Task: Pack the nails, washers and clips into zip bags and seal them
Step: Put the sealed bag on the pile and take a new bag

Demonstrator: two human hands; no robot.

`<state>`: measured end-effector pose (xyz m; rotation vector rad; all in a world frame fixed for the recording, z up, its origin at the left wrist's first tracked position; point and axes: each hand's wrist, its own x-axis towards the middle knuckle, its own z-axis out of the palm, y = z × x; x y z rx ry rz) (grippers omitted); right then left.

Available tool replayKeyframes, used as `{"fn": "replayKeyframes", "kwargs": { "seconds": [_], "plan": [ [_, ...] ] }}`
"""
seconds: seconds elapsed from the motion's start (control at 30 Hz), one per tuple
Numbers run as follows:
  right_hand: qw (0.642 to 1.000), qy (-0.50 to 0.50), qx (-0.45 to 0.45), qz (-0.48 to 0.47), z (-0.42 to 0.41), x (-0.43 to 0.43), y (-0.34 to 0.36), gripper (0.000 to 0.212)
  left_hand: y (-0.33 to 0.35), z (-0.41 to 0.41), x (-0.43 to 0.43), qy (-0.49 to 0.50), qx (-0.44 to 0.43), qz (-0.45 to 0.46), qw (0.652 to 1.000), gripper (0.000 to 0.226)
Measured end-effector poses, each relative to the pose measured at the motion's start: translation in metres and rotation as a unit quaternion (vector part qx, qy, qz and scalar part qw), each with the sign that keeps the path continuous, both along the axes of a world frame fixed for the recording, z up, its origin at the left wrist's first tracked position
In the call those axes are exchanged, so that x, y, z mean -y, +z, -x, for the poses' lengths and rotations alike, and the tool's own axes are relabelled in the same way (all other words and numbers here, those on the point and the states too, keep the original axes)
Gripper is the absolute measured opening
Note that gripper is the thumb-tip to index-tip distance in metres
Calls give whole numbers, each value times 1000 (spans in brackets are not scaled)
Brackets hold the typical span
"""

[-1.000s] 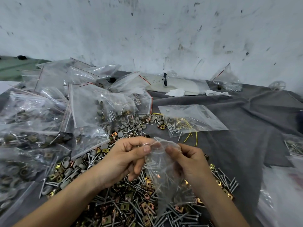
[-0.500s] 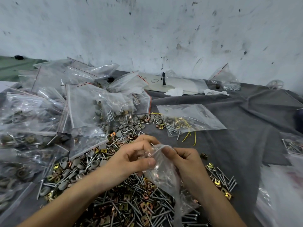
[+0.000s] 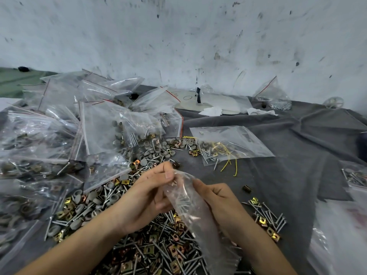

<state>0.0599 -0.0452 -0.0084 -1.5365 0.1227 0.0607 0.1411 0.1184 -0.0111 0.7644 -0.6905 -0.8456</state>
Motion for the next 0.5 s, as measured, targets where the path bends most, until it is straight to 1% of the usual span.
{"fn": "replayKeyframes", "kwargs": {
  "seconds": [0.03,0.07,0.1,0.17,0.2,0.27,0.37,0.4,0.43,0.47,0.5],
  "plan": [
    [1000,4,-8,-1,0,0,0,77,-1,0,1,-23,-5,17,1000,16],
    [1000,13,-18,-7,1,-1,1,83,-1,-1,1,-37,-10,24,999,14],
    [999,25,-25,-16,1,1,1,80,-3,-2,2,-39,-12,20,999,15],
    [997,55,-40,-35,1,3,1,58,-7,-3,2,-25,-5,3,1000,19],
    [996,65,-48,-41,2,4,2,51,-8,-3,2,-24,5,0,1000,20],
    [997,52,-54,-36,2,4,1,49,-7,-2,3,-14,32,-9,999,19],
    [997,50,-41,-53,1,6,1,43,-5,-3,9,77,108,-111,985,17],
    [996,54,-36,-59,1,6,2,43,-4,-3,9,91,116,-130,980,19],
    [996,56,-27,-68,1,8,1,43,-3,-2,9,71,102,-110,986,18],
    [995,53,-20,-82,1,8,2,42,-2,-1,8,38,89,-81,992,24],
    [994,48,-12,-100,1,9,1,42,0,0,6,20,68,-68,995,35]
  ]
}}
